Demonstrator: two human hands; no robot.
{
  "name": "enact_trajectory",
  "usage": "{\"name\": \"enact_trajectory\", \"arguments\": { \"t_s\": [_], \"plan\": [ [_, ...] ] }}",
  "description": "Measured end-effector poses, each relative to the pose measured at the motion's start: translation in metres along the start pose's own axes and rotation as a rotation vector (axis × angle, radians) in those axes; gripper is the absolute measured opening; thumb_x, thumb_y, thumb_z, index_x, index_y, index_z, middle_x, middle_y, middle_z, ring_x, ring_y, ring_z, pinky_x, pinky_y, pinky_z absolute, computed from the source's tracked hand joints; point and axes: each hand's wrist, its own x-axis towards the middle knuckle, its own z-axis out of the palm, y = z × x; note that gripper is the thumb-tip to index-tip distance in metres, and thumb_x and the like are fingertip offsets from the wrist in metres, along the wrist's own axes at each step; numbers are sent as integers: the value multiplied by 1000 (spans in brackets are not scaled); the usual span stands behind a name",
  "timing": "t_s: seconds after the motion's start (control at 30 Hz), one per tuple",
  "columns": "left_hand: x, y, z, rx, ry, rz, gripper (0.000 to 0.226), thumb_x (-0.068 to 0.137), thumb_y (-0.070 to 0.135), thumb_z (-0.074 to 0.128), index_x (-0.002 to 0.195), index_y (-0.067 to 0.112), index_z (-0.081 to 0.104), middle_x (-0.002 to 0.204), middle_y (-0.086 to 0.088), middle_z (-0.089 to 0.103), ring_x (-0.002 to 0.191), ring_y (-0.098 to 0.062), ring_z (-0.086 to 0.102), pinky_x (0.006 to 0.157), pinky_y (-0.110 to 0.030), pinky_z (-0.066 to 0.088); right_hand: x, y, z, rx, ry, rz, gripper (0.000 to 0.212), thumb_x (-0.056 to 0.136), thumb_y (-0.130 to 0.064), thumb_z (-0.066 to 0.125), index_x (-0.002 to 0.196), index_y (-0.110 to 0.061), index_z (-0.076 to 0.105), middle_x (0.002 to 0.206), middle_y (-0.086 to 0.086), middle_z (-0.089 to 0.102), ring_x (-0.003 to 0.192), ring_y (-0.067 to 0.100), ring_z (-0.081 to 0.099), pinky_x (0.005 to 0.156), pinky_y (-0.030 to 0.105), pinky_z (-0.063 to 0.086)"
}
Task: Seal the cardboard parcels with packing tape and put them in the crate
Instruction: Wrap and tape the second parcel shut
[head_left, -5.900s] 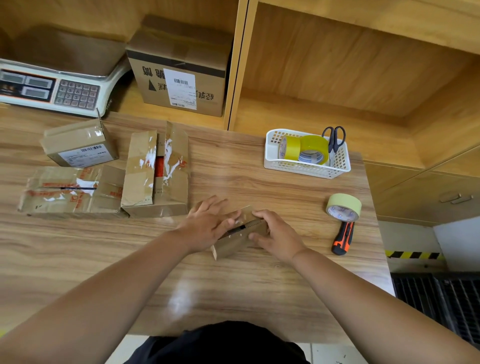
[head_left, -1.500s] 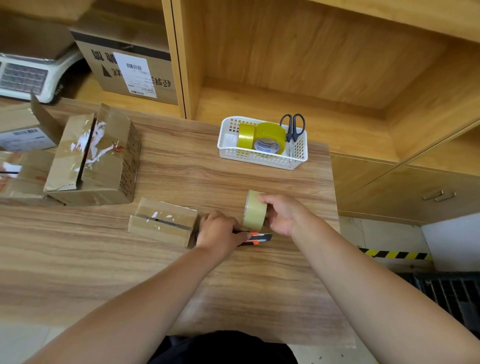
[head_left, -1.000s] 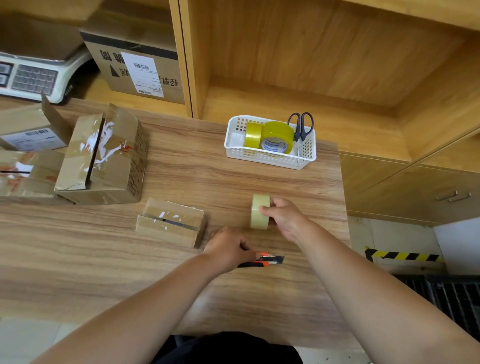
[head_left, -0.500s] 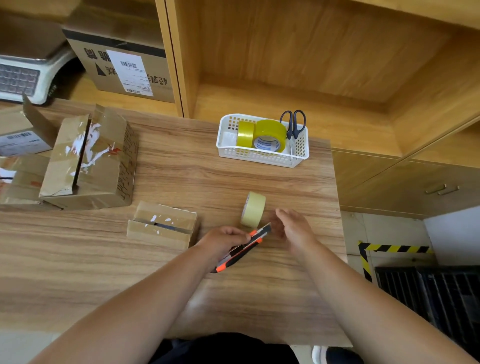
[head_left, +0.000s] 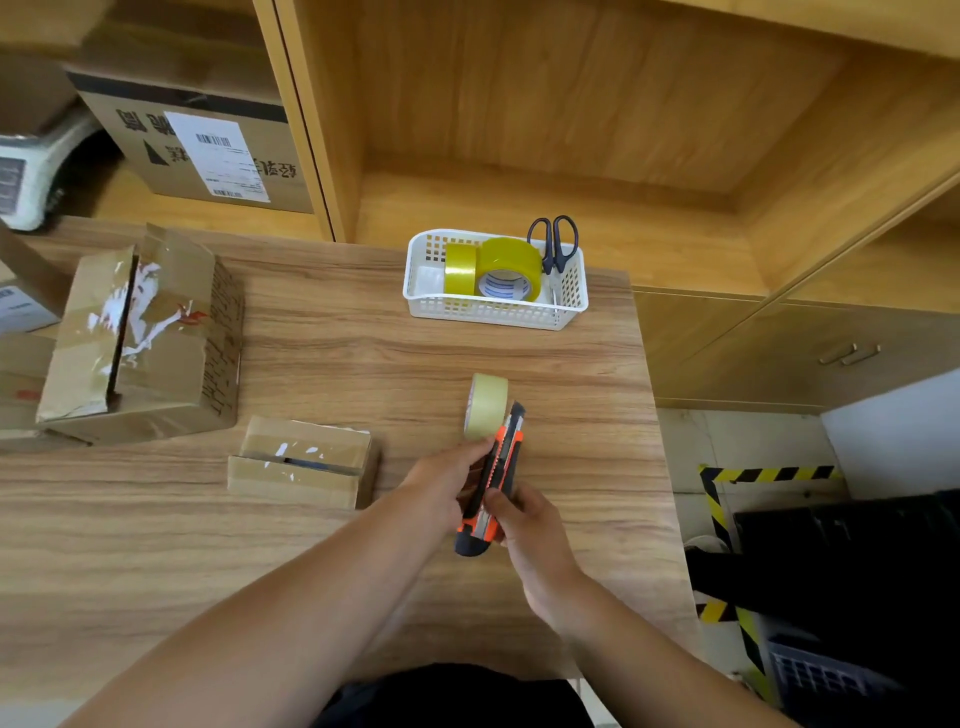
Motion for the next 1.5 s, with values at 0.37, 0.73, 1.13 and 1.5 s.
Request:
{"name": "enact_trajectory", "arguments": {
  "t_s": [0.37, 0.73, 1.13, 1.5],
  "plan": [
    [2, -3, 24, -294, 192, 24, 17, 82, 14, 73, 72, 4, 65, 69, -6, 64, 61, -19, 61, 64, -32, 56, -6, 2, 13, -323, 255, -155, 4, 91, -15, 52, 87, -14, 51, 76, 4, 57, 61, 16, 55, 53, 28, 39],
    [-7, 25, 19, -235, 129, 32, 18, 86, 11, 64, 69, 12, 58, 57, 4, 59, 70, -8, 55, 91, -49, 41, 7, -3, -11, -669, 400, -113, 13, 91, -30, 52, 87, -19, 46, 75, 3, 60, 63, 25, 60, 58, 37, 49],
    [-12, 4, -12, 179, 110, 65, 28, 81, -4, 56, 60, 13, 52, 48, -1, 46, 46, -10, 43, 57, -29, 47, 35, -82, -2, -801, -149, -530, 9, 91, -25, 51, 100, -27, 49, 80, 0, 62, 76, 21, 57, 69, 35, 43],
    [-16, -9, -36, 195, 90, 68, 25, 83, -10, 58, 65, 7, 53, 47, -4, 52, 41, -10, 50, 47, -25, 53, 49, -112, -4, -1342, -390, -547, 14, 87, -21, 56, 76, -19, 47, 72, -3, 54, 69, 21, 49, 60, 33, 33]
  ]
}}
